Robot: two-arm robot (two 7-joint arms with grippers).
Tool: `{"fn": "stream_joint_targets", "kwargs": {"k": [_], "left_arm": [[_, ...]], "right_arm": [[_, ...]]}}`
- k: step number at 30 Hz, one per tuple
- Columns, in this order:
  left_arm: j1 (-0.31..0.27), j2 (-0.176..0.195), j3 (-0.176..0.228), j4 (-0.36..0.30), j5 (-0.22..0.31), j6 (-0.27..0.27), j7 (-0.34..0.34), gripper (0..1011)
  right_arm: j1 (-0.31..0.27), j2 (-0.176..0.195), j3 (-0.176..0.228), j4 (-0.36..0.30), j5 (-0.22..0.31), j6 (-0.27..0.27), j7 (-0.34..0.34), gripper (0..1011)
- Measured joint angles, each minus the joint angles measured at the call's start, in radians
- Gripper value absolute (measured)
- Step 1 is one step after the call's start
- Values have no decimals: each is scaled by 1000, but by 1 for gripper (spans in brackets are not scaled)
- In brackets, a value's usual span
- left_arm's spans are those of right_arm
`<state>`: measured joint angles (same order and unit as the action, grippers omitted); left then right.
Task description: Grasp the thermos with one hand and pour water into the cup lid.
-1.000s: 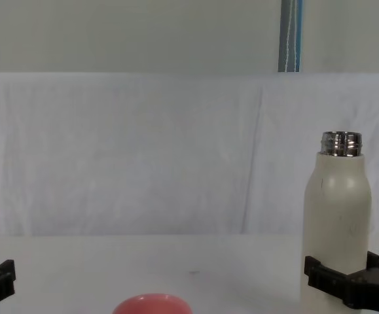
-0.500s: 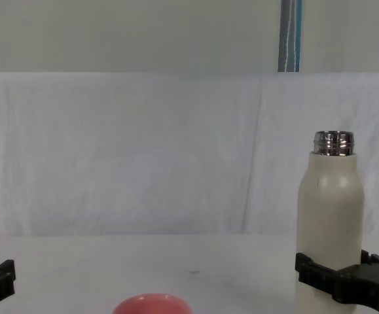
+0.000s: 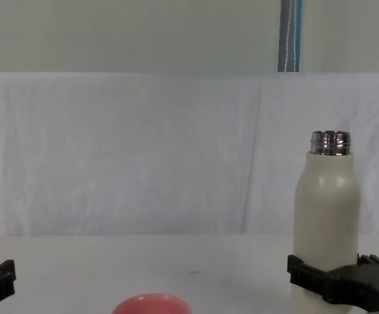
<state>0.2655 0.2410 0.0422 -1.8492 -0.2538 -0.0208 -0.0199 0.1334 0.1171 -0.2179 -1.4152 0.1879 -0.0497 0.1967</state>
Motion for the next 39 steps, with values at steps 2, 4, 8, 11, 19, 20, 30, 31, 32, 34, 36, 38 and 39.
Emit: {"fn": "stream_joint_targets", "kwargs": {"k": [2, 4, 8, 11, 19, 20, 30, 31, 32, 34, 36, 38, 39], "left_arm": [[0, 0, 0, 0, 0, 0, 0, 1001], [0, 0, 0, 0, 0, 0, 0, 1001], [0, 0, 0, 0, 0, 0, 0, 1001], [0, 0, 0, 0, 0, 0, 0, 1001], [0, 0, 0, 0, 0, 0, 0, 1001], [0, 0, 0, 0, 0, 0, 0, 1001], [0, 0, 0, 0, 0, 0, 0, 1001], [0, 0, 0, 0, 0, 0, 0, 1001], [0, 0, 0, 0, 0, 0, 0, 1001], [0, 0, 0, 0, 0, 0, 0, 1001], [0, 0, 0, 0, 0, 0, 0, 1001], [0, 0, 0, 0, 0, 0, 0, 1001], [0, 0, 0, 0, 0, 0, 0, 1001]], "right_arm": [[5, -4, -1, 10, -3, -1, -4, 1001], [7, -6, -1, 12, -4, -2, -6, 1001], [12, -11, -2, 18, -7, -4, -11, 1001], [11, -10, -2, 18, -7, -4, -11, 1001], [11, -9, -1, 17, -7, -4, -11, 959], [11, -9, -1, 17, -7, -4, -11, 959], [10, -8, -2, 16, -7, -3, -11, 957], [10, -8, -2, 16, -6, -3, -11, 957], [10, -8, -2, 16, -6, -3, -11, 957], [10, -8, -2, 16, -6, -3, -11, 957], [10, -8, -2, 16, -6, -3, -11, 957], [10, -8, -2, 16, -6, -2, -10, 957], [10, -8, -2, 16, -6, -2, -10, 957]]}}
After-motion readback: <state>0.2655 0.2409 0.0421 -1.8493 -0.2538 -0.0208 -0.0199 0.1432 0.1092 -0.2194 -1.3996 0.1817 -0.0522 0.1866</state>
